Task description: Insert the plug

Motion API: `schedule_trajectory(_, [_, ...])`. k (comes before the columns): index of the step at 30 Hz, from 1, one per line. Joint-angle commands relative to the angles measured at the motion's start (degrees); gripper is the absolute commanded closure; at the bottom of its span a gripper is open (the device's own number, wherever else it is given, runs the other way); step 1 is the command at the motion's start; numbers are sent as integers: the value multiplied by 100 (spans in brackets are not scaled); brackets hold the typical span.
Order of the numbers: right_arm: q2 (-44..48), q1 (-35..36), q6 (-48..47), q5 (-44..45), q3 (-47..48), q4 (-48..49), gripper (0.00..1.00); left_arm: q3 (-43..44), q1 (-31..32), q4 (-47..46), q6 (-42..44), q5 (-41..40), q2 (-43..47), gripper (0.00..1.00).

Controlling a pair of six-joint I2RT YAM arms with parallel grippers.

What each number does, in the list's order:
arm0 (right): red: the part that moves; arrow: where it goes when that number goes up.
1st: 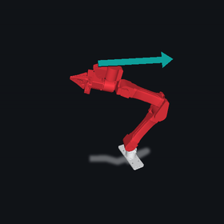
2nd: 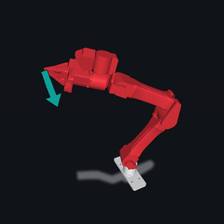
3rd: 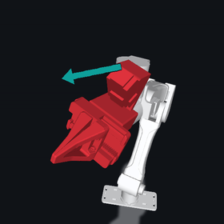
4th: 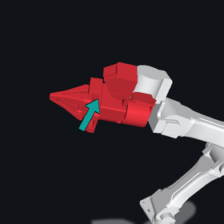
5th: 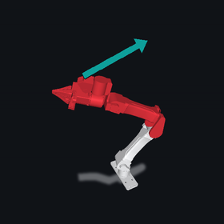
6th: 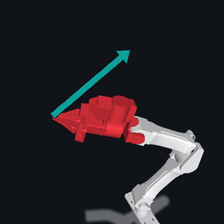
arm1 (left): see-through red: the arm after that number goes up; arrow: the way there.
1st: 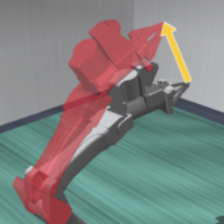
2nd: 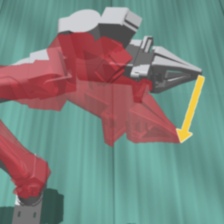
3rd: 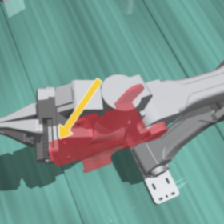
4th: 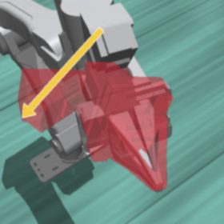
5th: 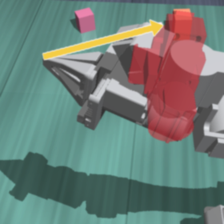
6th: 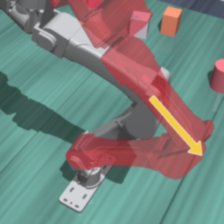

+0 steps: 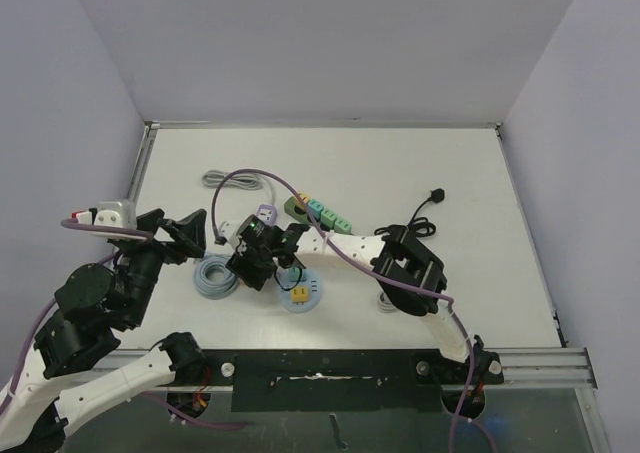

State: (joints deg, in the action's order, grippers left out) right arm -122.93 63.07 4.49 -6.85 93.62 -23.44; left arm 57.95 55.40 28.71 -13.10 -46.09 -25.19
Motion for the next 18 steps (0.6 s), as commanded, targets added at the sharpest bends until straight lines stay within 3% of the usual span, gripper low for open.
schedule_trajectory(1, [-181,38,-59,-109,377,36,44,277,24,-33,-34,-101,-65,17])
schedule_trajectory(4, [-392,39,46,103,618,-128,41,285,24,-15,-51,-119,-41,17])
schedule_trajectory(9, [-625,213,60,1234,996,-489,32,302,24,61,-85,-193,-21,17])
schedule_trajectory(12, [-630,270,-82,1233,983,-470,34,304,32,72,-96,-233,-30,17])
schedule_trajectory(14, [-609,280,-116,1074,962,-448,40,304,28,64,-96,-241,-42,17])
schedule_trajectory(18, [-480,285,-172,781,778,-309,63,320,33,51,-100,-247,-64,17])
